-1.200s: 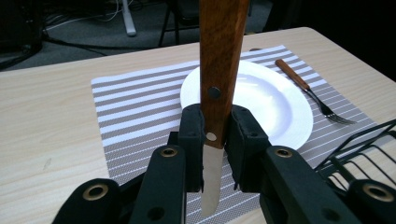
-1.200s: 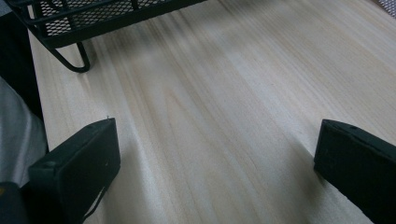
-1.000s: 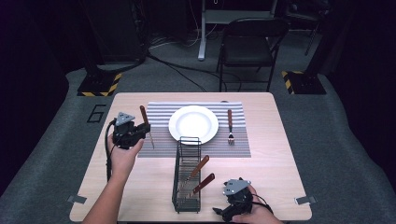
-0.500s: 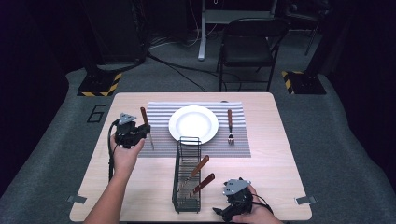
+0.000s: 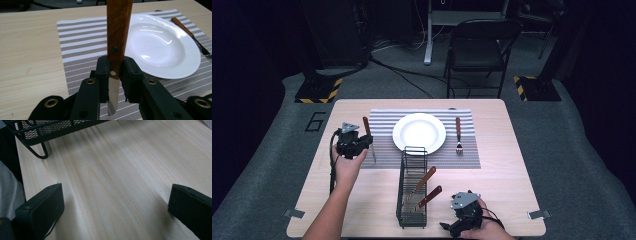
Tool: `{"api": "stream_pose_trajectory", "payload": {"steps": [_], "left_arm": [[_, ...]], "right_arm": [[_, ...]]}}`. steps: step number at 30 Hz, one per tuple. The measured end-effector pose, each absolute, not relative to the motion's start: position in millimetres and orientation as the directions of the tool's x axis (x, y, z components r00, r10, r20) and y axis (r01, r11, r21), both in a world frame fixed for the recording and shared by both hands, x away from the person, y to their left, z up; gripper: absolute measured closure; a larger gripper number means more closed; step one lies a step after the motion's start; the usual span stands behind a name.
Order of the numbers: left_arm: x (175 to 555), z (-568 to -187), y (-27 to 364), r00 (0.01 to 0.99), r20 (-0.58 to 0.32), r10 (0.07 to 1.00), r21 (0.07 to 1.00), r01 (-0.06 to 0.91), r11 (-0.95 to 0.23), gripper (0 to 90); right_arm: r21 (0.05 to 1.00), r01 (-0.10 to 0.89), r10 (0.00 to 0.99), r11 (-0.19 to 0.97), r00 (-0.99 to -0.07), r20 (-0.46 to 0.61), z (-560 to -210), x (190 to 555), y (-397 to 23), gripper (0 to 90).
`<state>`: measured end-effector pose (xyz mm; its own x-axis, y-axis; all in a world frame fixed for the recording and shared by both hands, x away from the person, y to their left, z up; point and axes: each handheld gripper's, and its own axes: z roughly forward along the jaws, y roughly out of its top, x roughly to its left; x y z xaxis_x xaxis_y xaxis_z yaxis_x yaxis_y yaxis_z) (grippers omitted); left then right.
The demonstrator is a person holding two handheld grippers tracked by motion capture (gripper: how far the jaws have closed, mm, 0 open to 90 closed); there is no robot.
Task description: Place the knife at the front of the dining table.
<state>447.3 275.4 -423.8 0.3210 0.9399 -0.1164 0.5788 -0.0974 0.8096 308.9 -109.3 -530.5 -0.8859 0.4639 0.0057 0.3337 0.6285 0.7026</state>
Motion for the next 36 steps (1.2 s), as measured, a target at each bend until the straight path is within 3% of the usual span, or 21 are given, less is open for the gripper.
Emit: {"api": "stream_pose_trajectory", "payload": {"steps": [36], "left_arm": [[491.3, -445.8, 266.6, 0.249, -0.159, 0.956, 0.803, 0.596, -0.022, 76.2]], "right_arm": [[0.704, 0.329, 0.461, 0.629, -0.887, 0.003, -530.6, 309.1, -109.4, 0.0]]}}
